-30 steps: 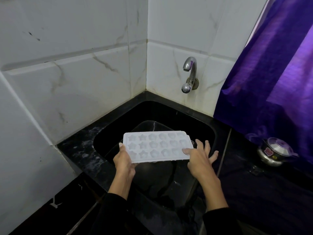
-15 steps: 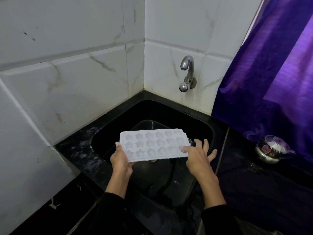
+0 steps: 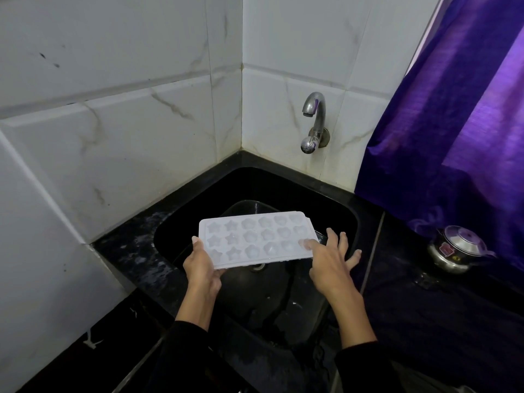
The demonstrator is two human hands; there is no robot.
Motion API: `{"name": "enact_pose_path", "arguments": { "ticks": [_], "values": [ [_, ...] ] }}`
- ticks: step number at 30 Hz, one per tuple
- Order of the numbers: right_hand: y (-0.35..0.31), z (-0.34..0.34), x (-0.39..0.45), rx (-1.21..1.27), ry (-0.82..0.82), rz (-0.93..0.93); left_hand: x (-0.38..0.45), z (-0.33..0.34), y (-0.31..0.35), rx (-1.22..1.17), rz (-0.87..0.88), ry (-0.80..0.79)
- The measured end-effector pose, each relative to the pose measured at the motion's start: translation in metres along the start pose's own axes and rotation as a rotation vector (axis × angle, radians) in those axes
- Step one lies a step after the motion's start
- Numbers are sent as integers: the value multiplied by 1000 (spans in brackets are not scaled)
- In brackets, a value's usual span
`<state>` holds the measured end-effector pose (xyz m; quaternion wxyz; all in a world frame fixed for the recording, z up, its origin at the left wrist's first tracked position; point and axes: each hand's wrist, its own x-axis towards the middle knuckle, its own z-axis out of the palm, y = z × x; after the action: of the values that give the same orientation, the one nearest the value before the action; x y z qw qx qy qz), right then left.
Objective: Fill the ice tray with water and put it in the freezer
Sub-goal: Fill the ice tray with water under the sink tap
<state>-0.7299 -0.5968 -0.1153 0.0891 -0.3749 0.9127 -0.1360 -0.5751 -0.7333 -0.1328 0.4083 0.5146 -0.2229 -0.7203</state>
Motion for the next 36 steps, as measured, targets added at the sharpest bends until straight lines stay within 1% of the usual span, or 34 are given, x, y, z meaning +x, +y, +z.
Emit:
{"name": "enact_pose_path", "arguments": {
  "ticks": [7,11,15,19,24,36],
  "values": [
    [1,-1,-1,11,-16,-5,-1,2,2,7,10,18],
    [-1,-5,-3,38,59,-7,-2,2,1,12,9,11],
    [-5,-4,-5,59,114,-85,-1,2,1,13,6,9],
    [-10,-2,-7,45,74,-135,-1,3,1,19,11,6],
    [-15,2,-11,71,25,-149,-3,4,1,19,12,5],
    [-19,0,-13,39,25,-122,-6,5,0,34,27,1]
  ]
}}
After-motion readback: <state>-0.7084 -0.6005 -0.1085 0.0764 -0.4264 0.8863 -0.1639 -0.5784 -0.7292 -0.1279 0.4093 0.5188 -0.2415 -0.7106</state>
